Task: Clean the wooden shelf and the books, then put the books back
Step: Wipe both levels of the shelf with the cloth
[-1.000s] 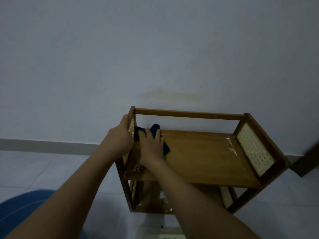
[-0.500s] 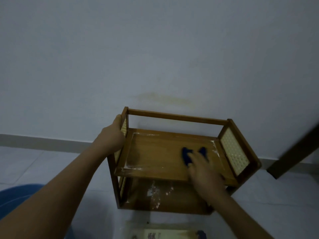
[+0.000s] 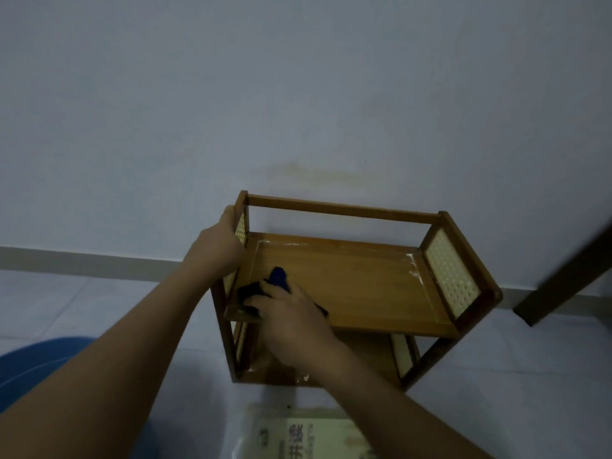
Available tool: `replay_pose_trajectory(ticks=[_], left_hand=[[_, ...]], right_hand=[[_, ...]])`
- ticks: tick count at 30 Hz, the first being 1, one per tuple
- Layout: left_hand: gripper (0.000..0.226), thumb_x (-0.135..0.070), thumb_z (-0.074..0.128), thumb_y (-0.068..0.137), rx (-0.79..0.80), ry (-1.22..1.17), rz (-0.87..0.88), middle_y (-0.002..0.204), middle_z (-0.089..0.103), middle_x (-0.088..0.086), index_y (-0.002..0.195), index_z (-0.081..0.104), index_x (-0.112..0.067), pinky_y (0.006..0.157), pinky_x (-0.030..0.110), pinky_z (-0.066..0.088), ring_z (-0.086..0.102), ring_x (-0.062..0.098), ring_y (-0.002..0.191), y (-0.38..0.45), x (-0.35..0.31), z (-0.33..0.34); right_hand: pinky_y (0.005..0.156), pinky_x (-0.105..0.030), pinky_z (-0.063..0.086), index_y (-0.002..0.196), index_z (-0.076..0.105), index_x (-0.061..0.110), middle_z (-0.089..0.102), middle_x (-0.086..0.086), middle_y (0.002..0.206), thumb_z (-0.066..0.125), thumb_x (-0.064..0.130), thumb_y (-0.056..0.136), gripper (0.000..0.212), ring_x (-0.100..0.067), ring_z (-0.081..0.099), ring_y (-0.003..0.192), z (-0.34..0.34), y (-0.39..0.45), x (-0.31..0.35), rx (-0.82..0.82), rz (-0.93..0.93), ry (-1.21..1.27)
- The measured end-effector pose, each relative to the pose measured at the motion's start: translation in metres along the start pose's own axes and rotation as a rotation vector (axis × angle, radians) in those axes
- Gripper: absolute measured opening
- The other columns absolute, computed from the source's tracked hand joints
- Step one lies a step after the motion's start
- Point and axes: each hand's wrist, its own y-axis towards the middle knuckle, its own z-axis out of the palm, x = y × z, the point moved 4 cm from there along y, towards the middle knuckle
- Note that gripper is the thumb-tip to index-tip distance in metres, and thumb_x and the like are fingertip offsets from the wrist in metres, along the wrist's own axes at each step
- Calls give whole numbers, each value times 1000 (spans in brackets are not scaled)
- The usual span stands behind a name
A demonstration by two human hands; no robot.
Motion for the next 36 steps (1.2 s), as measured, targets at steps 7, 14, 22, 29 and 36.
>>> replay_pose_trajectory(ticks=[7, 14, 22, 29, 36], left_hand=[[68, -6, 46, 93, 15, -16, 12, 129, 53, 17, 150, 16, -26, 74, 36, 45, 55, 32, 103, -2, -1, 0], [55, -12, 52, 93, 20, -12, 81, 109, 56, 3, 142, 30, -23, 76, 35, 43, 54, 23, 93, 0, -2, -1], [53, -13, 47, 95, -17, 36, 87, 97, 53, 3, 143, 26, -22, 59, 26, 38, 53, 21, 80, 3, 2, 4], [58, -8, 43, 93, -17, -27, 47, 116, 57, 14, 146, 24, -23, 71, 35, 41, 49, 24, 87, -1, -1, 2], [44, -13, 43, 96, 38, -99, 69, 90, 57, 3, 137, 33, -24, 66, 35, 47, 59, 24, 83, -5, -4, -3]], right_hand=[[114, -50, 27, 146, 28, 21, 24, -4, 157, 32, 22, 97, 49, -32, 21, 143, -14, -69, -197, -166, 569, -115], [118, -53, 9, 147, 30, 17, 7, -12, 160, 37, 15, 97, 50, -39, 4, 145, -44, 17, -202, -373, 797, -43], [118, -51, 15, 143, 32, 13, 28, -7, 153, 52, 8, 91, 56, -37, 2, 145, 7, 126, -32, -184, 230, 206], [115, -44, 28, 117, 59, 20, 52, 3, 131, 50, 16, 92, 26, -21, 24, 140, 9, 28, 14, -174, 38, 353], [94, -28, 39, 119, 59, 32, 53, 15, 129, 43, 29, 93, 32, 0, 35, 123, -19, 3, -32, -151, 15, 325]])
